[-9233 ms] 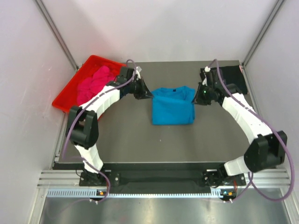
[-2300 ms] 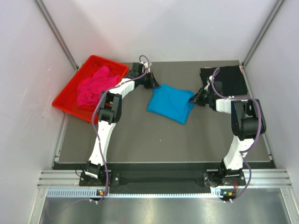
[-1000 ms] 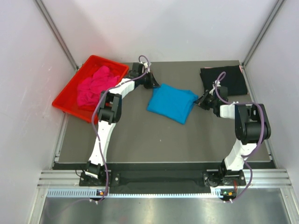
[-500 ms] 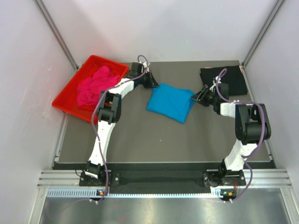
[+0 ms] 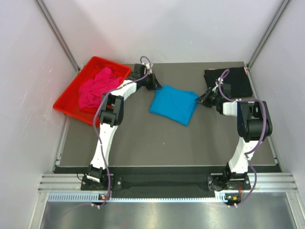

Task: Fold and stack the t-shirts
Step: Fold the tshirt

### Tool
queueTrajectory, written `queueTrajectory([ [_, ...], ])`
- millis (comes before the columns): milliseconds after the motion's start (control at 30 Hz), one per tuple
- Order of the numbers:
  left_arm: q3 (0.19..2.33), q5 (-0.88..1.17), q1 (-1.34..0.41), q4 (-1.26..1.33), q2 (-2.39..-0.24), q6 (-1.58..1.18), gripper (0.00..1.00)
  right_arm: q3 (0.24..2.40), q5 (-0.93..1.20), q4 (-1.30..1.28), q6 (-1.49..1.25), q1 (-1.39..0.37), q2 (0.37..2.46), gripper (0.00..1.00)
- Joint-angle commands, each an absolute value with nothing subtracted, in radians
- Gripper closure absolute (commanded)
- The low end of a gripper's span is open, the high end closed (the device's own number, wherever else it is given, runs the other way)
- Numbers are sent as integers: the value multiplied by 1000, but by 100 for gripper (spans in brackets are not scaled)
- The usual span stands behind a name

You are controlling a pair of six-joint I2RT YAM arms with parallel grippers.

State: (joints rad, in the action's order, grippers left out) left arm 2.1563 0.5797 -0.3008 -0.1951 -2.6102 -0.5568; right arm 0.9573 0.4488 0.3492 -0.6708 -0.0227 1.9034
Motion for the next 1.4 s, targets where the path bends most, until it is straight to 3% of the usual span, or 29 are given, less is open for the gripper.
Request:
queueTrajectory([
  [0,2171,488,-278,-193,-2628,-538,100,996,388,373,-646,-8,1879,100],
  [200,2148,383,-276,-219,-2603,-532,100,1064,342,265,-552,-8,1856,100],
  [233,2149,394,-276,-210,-2603,-538,100,1071,351,255,-540,-9,1855,94],
  [333,2166,436,-276,-204,-2614,-555,100,1054,396,244,-551,-8,1827,65],
  [400,2168,449,-278,-206,-2617,-560,100,1008,429,256,-574,-9,1781,57],
  [733,2125,456,-279,-202,-2586,-558,100,896,495,282,-620,-40,1750,54],
  [1067,2134,453,-278,-204,-2599,-549,100,841,500,377,-658,-83,1790,66],
  [1167,2141,453,-279,-202,-2605,-551,100,813,479,380,-649,-84,1789,78],
  [1267,2148,453,-279,-202,-2615,-554,100,801,465,390,-643,-83,1779,100],
  [1367,2149,446,-278,-206,-2617,-554,100,773,436,377,-631,-84,1749,100],
])
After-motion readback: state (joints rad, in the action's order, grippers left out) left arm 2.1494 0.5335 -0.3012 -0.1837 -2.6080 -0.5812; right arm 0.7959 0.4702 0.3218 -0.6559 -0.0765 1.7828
